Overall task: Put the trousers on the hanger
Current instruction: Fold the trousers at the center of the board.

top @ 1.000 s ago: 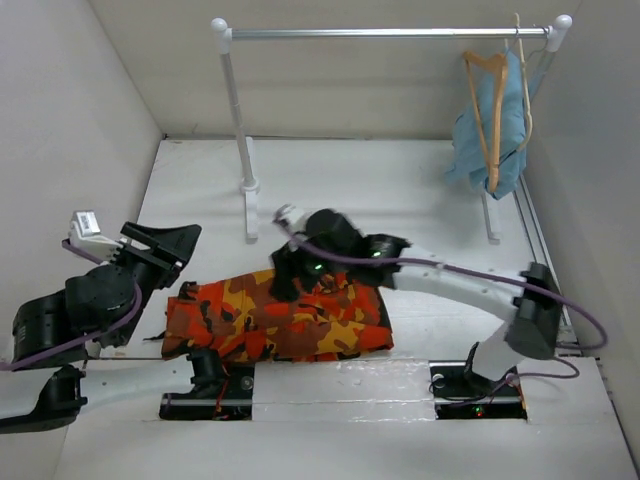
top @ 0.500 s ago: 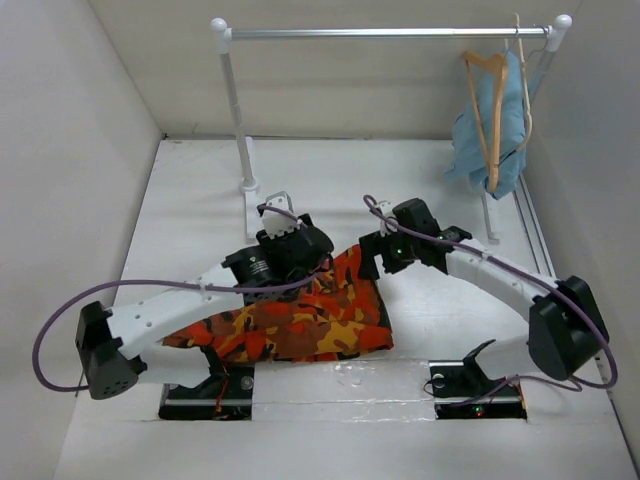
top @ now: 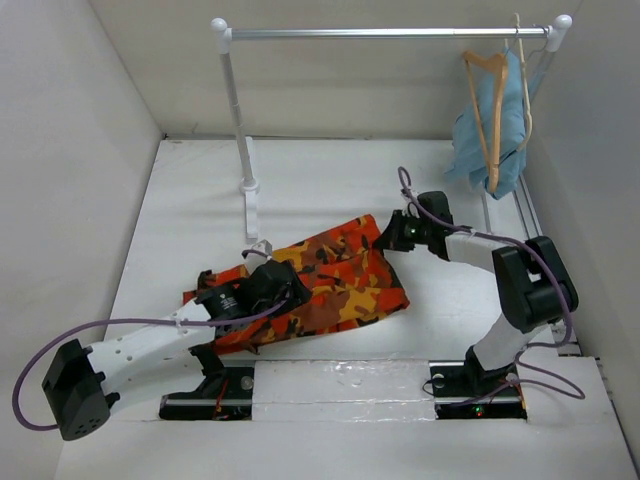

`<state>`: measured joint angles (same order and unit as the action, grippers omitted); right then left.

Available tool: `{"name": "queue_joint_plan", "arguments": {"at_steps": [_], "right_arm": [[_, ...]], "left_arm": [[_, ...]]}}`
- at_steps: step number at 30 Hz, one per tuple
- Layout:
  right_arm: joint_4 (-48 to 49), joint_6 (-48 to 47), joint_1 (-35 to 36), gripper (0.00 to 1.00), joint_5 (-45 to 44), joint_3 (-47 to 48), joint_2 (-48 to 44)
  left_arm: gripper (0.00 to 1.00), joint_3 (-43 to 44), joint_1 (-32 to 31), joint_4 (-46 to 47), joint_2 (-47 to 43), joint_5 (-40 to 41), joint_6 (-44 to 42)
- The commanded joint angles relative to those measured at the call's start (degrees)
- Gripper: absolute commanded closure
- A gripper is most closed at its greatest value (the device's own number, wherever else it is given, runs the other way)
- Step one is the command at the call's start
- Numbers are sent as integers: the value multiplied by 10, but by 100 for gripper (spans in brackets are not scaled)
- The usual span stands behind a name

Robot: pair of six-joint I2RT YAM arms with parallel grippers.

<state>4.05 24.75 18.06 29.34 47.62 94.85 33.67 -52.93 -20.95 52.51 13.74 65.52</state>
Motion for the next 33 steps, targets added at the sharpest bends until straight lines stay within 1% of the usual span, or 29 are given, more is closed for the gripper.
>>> {"name": "queue_joint_plan", "arguments": {"at_steps": [1, 4, 6, 7, 8, 9, 10, 11, 12, 13, 14, 15, 16, 17, 19, 20, 21, 22, 23, 24, 25, 26, 27, 30, 31, 32, 33], "right_arm": [[155, 94, -36, 100, -31, -2, 1], [120, 95, -50, 100, -68, 7, -11], [86, 81, -58, 100, -86, 11, -20], [70, 76, -65, 97, -102, 16, -23], [55, 61, -71, 81, -107, 20, -29], [16, 48, -78, 71, -109, 27, -33], [-14, 28, -78, 59, -120, 53, -35], [-60, -19, -78, 45, -131, 69, -43], [-116, -40, -70, 42, -145, 82, -48], [-136, -58, -70, 41, -168, 95, -56], [-151, -79, -62, 41, -174, 95, -77], [-174, -87, -53, 40, -178, 93, -91], [-185, -95, -47, 40, -190, 90, -103], [-199, -109, -40, 40, -198, 81, -119], [-209, -118, -16, 42, -197, 64, -163], [-202, -118, -7, 48, -179, 50, -178], [-191, -116, 5, 51, -164, 27, -189], [-188, -113, 36, 58, -146, 17, -206], [-184, -110, 52, 72, -134, 7, -209], [-169, -110, 67, 75, -119, -10, -212], [-166, -110, 96, 78, -100, -17, -209], [-166, -98, 109, 84, -98, -25, -208], [-155, -90, 117, 84, -97, -51, -206], [-119, -55, 135, 85, -100, -103, -216], [-111, -49, 135, 86, -100, -136, -220], [-105, -42, 135, 88, -94, -159, -233], [-106, -42, 135, 87, -94, -159, -243]], "left_arm": [[45, -4, -2, 11, -14, -25, 28], [43, 10, -2, -22, 0, 8, 21], [41, 10, -2, -25, 15, 31, 22], [41, 7, 4, -21, 22, 31, 22], [41, -5, 10, -14, 29, 14, 22], [41, -14, 10, 5, 47, 6, 22], [41, -23, 15, 8, 57, 1, 36], [40, -44, 15, 13, 65, -4, 44], [41, -54, 40, 12, 77, -5, 53], [41, -65, 56, 15, 78, -5, 63], [41, -89, 76, 25, 76, -21, 58], [41, -103, 98, 53, 63, -35, 52], [41, -115, 137, 69, 55, -50, 43], [41, -134, 154, 78, 45, -70, 24], [41, -141, 193, 85, 18, -78, 4], [41, -143, 207, 91, 12, -92, -8], [41, -146, 220, 92, 1, -104, -27], [41, -147, 229, 91, 0, -113, -32], [41, -143, 247, 88, -1, -126, -39], [41, -139, 254, 79, -1, -129, -47], [41, -129, 260, 53, 0, -122, -43], [41, -97, 278, 31, 0, -95, -50], [40, -80, 287, -2, -5, -84, -72], [39, -27, 326, -18, -11, -75, -108], [39, -12, 326, -21, -11, -79, -121], [39, 24, 326, -13, -9, -89, -143], [39, 45, 311, -9, -7, -97, -144]]}}
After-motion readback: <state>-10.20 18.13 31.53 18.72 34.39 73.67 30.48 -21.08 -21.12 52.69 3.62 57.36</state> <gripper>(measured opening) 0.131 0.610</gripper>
